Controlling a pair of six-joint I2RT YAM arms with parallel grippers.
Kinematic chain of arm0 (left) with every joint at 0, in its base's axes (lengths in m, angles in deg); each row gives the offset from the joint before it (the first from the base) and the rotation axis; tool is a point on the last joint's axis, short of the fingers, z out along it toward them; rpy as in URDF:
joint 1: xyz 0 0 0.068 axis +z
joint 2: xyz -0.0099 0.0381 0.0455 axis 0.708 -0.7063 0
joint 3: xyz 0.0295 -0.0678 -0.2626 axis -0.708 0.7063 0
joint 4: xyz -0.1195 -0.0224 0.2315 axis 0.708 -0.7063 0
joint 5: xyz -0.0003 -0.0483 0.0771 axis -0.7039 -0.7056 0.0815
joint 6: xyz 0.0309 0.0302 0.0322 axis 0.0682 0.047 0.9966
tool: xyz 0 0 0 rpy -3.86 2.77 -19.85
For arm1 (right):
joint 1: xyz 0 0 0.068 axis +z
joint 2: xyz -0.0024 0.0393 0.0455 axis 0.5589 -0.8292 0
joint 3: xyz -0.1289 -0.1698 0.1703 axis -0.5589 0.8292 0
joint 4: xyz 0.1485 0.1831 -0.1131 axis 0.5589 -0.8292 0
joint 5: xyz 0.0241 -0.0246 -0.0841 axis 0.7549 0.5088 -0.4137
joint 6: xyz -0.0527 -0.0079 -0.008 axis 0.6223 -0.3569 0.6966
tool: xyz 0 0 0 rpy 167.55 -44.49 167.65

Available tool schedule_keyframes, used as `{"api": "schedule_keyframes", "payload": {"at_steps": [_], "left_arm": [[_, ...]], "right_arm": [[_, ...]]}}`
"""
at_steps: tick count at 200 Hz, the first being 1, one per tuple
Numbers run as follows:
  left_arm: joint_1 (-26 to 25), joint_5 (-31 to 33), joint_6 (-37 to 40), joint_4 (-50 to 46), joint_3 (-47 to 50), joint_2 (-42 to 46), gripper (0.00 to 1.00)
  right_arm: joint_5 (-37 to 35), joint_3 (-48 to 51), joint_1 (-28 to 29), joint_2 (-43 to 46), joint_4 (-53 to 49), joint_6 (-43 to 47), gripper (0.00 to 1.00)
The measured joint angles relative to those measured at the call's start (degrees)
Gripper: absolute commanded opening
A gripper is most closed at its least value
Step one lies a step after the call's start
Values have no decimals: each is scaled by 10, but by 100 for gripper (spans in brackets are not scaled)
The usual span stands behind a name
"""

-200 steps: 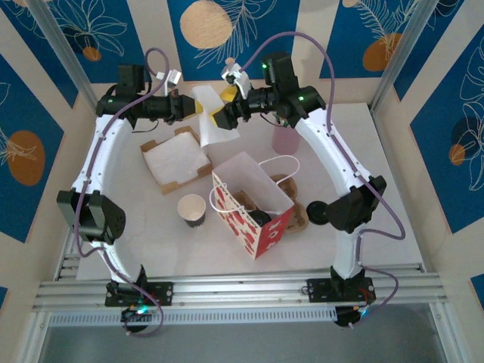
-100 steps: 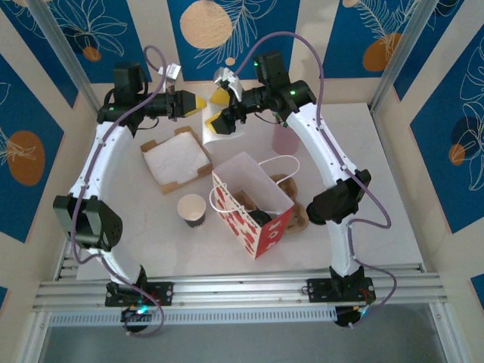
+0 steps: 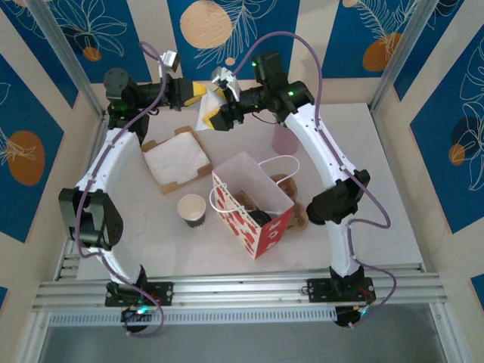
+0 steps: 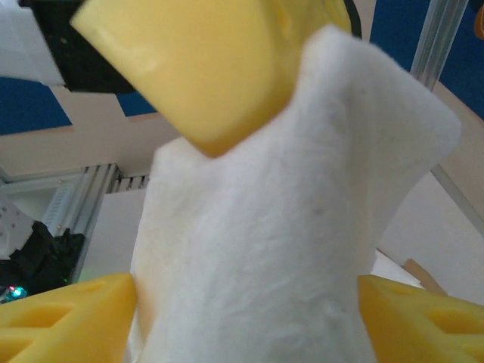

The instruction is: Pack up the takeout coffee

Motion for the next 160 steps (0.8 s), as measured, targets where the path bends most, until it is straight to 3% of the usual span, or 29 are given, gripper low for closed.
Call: {"api": "schedule_keyframes", "payload": {"at_steps": [11, 36, 52, 66, 83, 119, 160], "left_arm": [[0, 0, -9, 11, 2, -2, 0], [0, 1, -6, 12, 8, -4, 0], [0, 4, 23, -21, 9, -4, 1], [0, 12, 76, -84, 8, -3, 17], [0, 39, 187, -225, -10, -2, 38], [0, 103, 341, -439, -61, 5, 77], [0, 185, 433, -566, -77, 48, 97]], "right_arm": [[2, 0, 0, 0, 0, -4, 57], [6, 0, 0, 0, 1, -11, 45], [6, 1, 0, 0, 1, -20, 29], [7, 5, 0, 0, 3, -26, 14], [5, 12, 0, 0, 4, -27, 0], [-28, 29, 5, 6, 2, -46, 0], [-108, 74, 24, 61, -11, -66, 0]]}}
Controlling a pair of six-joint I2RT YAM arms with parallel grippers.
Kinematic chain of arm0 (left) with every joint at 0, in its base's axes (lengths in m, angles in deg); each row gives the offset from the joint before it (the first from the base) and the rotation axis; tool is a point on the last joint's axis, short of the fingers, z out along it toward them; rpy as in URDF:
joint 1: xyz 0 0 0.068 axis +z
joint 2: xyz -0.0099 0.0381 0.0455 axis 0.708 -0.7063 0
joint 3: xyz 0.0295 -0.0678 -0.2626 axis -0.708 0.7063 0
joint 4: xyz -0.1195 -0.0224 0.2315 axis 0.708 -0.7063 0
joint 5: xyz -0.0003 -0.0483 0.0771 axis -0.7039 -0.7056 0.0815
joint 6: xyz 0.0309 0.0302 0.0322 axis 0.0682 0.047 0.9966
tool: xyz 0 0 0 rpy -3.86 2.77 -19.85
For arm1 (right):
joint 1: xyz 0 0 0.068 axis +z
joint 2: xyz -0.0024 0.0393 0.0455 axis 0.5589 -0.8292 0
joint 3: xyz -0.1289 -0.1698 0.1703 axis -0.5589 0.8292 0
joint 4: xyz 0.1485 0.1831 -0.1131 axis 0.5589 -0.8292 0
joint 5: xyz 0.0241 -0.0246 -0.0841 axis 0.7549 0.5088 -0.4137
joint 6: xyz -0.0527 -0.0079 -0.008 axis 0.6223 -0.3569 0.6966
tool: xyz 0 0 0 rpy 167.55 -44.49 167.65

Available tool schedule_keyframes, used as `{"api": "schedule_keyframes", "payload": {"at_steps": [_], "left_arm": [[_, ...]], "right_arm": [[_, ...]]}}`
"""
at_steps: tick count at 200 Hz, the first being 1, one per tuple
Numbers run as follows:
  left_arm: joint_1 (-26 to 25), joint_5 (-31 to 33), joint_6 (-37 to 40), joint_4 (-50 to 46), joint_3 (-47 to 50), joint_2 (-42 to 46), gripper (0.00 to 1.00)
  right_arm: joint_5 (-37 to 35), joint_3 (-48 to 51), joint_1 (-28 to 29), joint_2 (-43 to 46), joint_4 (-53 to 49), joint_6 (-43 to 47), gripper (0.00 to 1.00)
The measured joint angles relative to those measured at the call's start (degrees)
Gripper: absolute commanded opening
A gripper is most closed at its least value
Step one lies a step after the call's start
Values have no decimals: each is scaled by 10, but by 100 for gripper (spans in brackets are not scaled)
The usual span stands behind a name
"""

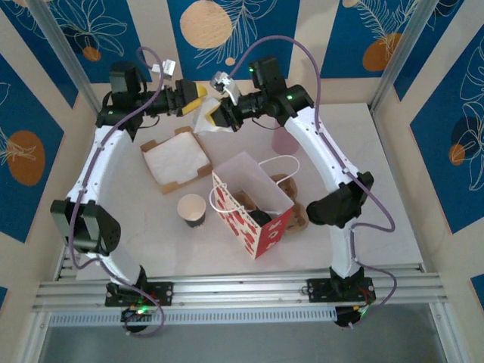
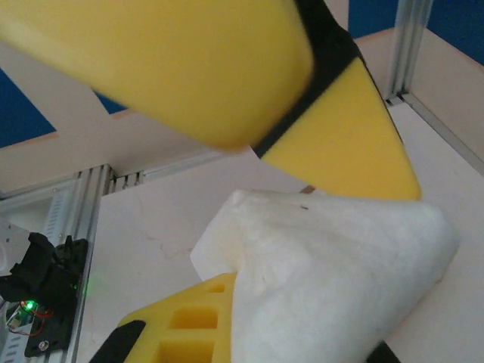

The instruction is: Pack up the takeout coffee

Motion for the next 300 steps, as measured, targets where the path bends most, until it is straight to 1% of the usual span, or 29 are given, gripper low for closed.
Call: {"api": "schedule_keyframes", "payload": {"at_steps": [12, 34, 63, 100, 115, 136, 175, 199, 224, 251, 300], "left_arm": [[0, 25, 21, -27, -3, 16, 100], [0, 74, 48, -64, -4, 49, 100], [0, 137, 69, -83, 23, 106, 100], [-13, 207, 75, -84, 125, 200, 100], [-33, 235, 75, -80, 175, 235, 100], [-75, 272, 78, -76, 240, 276, 100], [-158, 334, 81, -68, 329, 327, 100], [-188, 361, 83, -62, 370, 350, 100], [-196, 379, 83, -54, 411, 378, 100], [-199, 382, 83, -41, 447, 402, 100], [-202, 382, 83, -28, 485, 422, 99]], "right_arm": [[-24, 24, 7, 29, -2, -7, 0], [-62, 84, 16, 94, 2, -22, 0], [-102, 173, 28, 187, 13, -41, 0], [-139, 255, 42, 282, 12, -74, 0], [-150, 280, 48, 310, 6, -88, 0], [-163, 316, 60, 340, -9, -107, 0], [-215, 370, 101, 358, -35, -134, 0], [-256, 392, 125, 358, -47, -148, 0], [-299, 406, 142, 355, -50, -163, 0], [-336, 418, 148, 345, -49, -184, 0], [-358, 440, 149, 320, -41, -216, 0]]}}
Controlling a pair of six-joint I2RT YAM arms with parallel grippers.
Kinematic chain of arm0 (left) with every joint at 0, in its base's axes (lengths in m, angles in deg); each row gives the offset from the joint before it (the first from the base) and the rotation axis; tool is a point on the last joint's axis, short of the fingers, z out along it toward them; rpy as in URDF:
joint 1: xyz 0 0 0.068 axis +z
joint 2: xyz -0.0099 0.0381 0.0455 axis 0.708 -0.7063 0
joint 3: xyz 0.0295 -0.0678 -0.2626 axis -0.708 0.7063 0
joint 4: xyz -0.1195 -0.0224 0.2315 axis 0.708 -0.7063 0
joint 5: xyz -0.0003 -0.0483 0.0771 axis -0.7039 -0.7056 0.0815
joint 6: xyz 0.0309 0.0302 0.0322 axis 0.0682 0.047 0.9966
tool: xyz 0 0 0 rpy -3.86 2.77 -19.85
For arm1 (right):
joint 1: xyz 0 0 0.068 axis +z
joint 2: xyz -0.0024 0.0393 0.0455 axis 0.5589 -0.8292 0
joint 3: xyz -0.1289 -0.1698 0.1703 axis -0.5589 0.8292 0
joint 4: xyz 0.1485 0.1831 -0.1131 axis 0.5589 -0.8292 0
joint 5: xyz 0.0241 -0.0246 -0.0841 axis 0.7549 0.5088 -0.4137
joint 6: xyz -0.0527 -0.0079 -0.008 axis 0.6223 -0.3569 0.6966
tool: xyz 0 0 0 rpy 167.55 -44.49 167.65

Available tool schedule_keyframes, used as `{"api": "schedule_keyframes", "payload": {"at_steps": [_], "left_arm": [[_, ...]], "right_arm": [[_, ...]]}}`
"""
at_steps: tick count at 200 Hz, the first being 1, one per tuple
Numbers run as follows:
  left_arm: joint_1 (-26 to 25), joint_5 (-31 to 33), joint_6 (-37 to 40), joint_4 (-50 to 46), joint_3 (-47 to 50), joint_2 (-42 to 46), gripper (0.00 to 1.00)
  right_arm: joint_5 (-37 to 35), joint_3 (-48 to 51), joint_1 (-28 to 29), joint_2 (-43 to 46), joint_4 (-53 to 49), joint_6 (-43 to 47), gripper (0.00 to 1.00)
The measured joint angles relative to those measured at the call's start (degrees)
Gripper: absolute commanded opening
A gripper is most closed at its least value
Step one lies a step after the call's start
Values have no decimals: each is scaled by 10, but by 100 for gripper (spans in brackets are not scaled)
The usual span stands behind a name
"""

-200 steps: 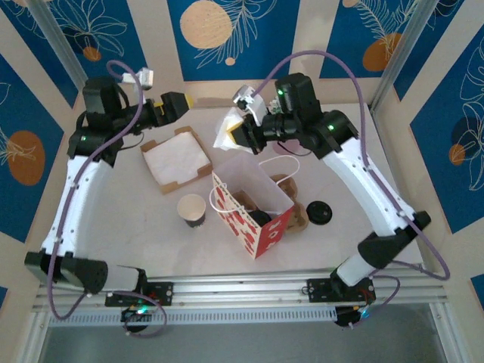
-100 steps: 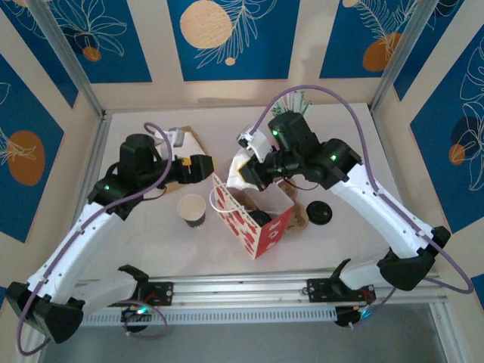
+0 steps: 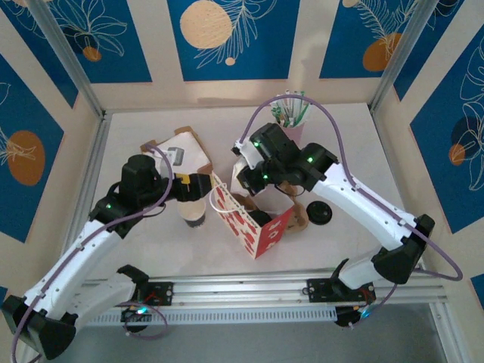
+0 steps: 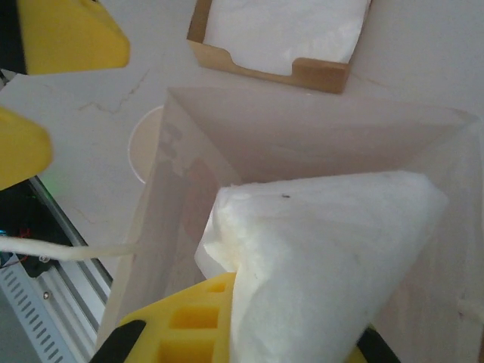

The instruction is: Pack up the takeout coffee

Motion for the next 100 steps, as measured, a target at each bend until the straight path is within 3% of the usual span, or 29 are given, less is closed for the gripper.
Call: {"api": "schedule_keyframes", "payload": {"at_steps": [100], "left_arm": [[0, 0, -5, 43, 22, 5, 99]], "right_arm": [[10, 34, 3, -35, 50, -34, 0]]}}
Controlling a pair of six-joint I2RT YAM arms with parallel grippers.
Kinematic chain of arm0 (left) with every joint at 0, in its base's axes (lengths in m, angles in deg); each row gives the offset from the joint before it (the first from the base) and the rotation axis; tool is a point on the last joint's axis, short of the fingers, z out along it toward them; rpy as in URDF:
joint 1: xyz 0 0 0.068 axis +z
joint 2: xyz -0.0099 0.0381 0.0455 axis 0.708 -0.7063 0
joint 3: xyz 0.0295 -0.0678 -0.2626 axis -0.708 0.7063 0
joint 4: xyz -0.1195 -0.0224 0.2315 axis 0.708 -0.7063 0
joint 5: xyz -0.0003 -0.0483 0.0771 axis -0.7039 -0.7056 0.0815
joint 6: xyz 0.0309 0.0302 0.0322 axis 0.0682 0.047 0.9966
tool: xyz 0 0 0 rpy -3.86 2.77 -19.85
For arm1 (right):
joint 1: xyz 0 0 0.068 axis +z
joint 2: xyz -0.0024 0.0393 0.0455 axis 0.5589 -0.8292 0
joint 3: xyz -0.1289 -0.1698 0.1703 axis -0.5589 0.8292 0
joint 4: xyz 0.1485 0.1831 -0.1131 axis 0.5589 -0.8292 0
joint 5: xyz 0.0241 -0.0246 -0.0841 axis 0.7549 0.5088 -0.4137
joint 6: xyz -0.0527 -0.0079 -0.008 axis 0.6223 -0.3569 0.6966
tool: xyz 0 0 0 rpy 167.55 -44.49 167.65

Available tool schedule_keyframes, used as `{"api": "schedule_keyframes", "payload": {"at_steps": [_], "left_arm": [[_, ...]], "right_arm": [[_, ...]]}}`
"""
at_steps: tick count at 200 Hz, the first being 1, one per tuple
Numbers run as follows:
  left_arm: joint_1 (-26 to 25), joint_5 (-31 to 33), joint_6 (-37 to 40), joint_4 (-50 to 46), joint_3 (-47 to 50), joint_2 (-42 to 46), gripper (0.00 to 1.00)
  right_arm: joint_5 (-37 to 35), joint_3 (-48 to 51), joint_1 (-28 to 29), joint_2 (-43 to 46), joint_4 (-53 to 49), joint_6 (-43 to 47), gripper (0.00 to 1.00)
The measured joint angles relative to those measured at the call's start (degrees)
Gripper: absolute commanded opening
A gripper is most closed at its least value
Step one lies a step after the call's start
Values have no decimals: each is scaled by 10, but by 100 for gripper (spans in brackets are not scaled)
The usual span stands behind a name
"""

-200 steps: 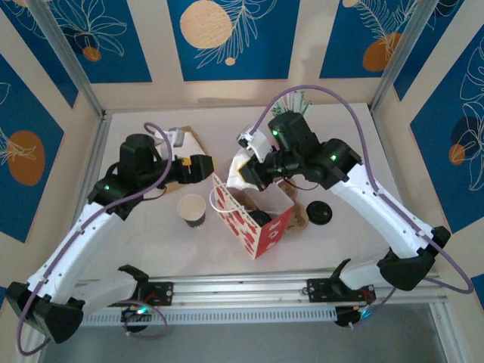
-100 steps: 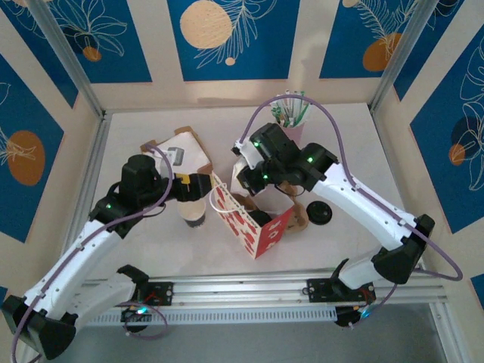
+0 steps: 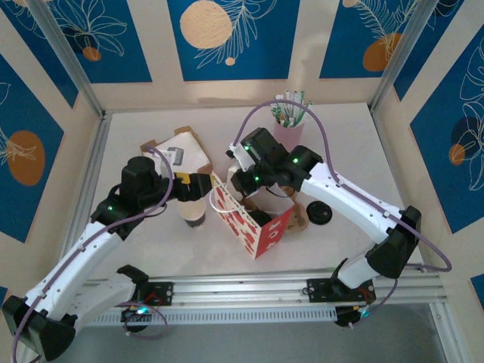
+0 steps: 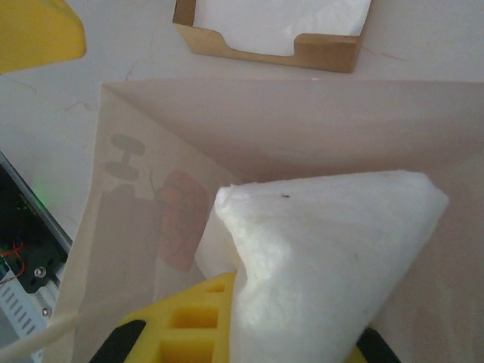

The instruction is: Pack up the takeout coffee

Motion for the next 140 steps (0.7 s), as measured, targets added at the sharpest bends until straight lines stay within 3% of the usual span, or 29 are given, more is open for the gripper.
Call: {"api": "schedule_keyframes", "payload": {"at_steps": [140], "left_arm": [[0, 10, -9, 7, 24, 14, 98]], "right_arm": [[-5, 22, 0, -68, 41, -54, 0]]}}
